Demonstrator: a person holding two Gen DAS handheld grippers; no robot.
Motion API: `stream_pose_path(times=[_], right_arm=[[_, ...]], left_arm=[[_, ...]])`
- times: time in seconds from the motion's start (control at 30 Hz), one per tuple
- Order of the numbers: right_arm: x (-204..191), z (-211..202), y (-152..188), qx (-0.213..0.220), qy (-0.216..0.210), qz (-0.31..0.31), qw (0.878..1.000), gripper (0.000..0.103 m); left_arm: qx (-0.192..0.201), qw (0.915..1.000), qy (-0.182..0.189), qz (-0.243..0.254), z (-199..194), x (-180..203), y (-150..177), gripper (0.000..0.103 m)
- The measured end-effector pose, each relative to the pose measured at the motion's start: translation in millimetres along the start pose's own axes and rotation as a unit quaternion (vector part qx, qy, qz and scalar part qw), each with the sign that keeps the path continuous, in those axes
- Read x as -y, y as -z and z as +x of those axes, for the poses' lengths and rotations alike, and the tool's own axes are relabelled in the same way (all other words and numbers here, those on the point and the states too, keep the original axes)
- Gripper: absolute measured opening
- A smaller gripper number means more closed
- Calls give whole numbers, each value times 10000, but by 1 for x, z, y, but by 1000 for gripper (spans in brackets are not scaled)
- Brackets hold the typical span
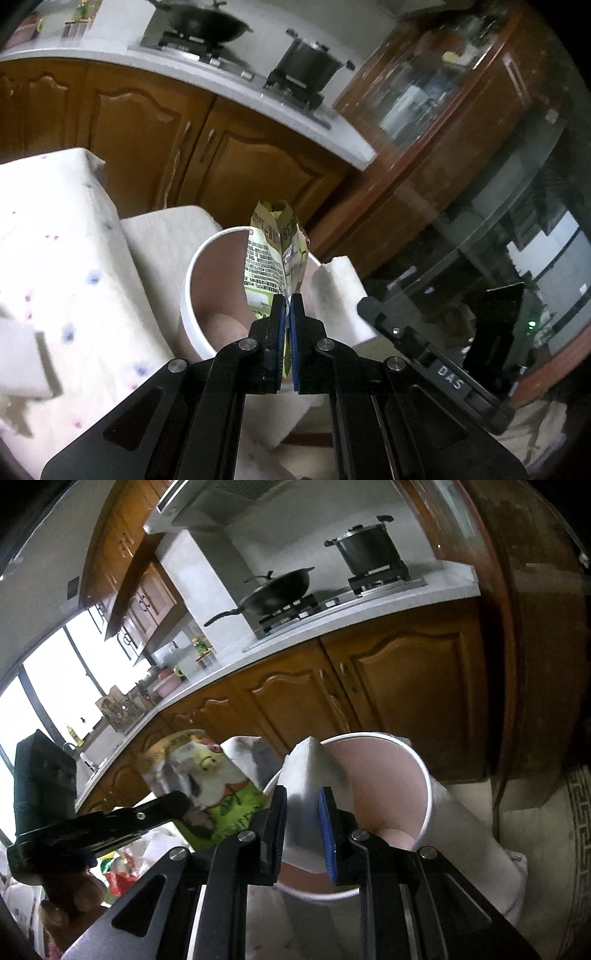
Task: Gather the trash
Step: 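Carry the pouch with the left tool while the right tool carries the foam box over the bin, then open the left tool over the bin while the right tool releases the foam box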
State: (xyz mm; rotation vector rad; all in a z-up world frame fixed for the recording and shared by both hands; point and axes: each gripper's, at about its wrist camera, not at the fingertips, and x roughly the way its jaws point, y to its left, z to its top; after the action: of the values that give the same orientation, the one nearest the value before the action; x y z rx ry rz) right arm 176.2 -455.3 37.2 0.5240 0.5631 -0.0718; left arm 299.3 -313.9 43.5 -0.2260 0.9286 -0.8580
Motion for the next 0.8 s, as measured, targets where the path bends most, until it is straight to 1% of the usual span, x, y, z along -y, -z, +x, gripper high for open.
stream_pose_path(times=[0.13, 0.3, 0.43, 0.67, 0.73, 0.8], right_arm=[[10, 15, -2, -90, 52, 50, 9999, 18], [19, 37, 1, -340, 181, 56, 9992, 18], [26, 50, 5, -533, 255, 40, 9982, 18], [31, 59, 5, -706, 350, 28, 9969, 18], [33, 59, 5, -733, 331, 75, 9967, 22], [34, 58, 4, -714, 320, 114, 9969, 22]], left_arm=[[-304, 9994, -170, -34, 33, -2, -3, 2], [-619, 9976, -292, -112, 61, -7, 0, 2], [-728, 9967, -358, -103, 71, -10, 0, 2], [-891, 9948, -477, -84, 81, -13, 0, 2], [-936, 9945, -451, -106, 82, -14, 0, 3], [-963, 9944, -420, -145, 83, -16, 0, 3]])
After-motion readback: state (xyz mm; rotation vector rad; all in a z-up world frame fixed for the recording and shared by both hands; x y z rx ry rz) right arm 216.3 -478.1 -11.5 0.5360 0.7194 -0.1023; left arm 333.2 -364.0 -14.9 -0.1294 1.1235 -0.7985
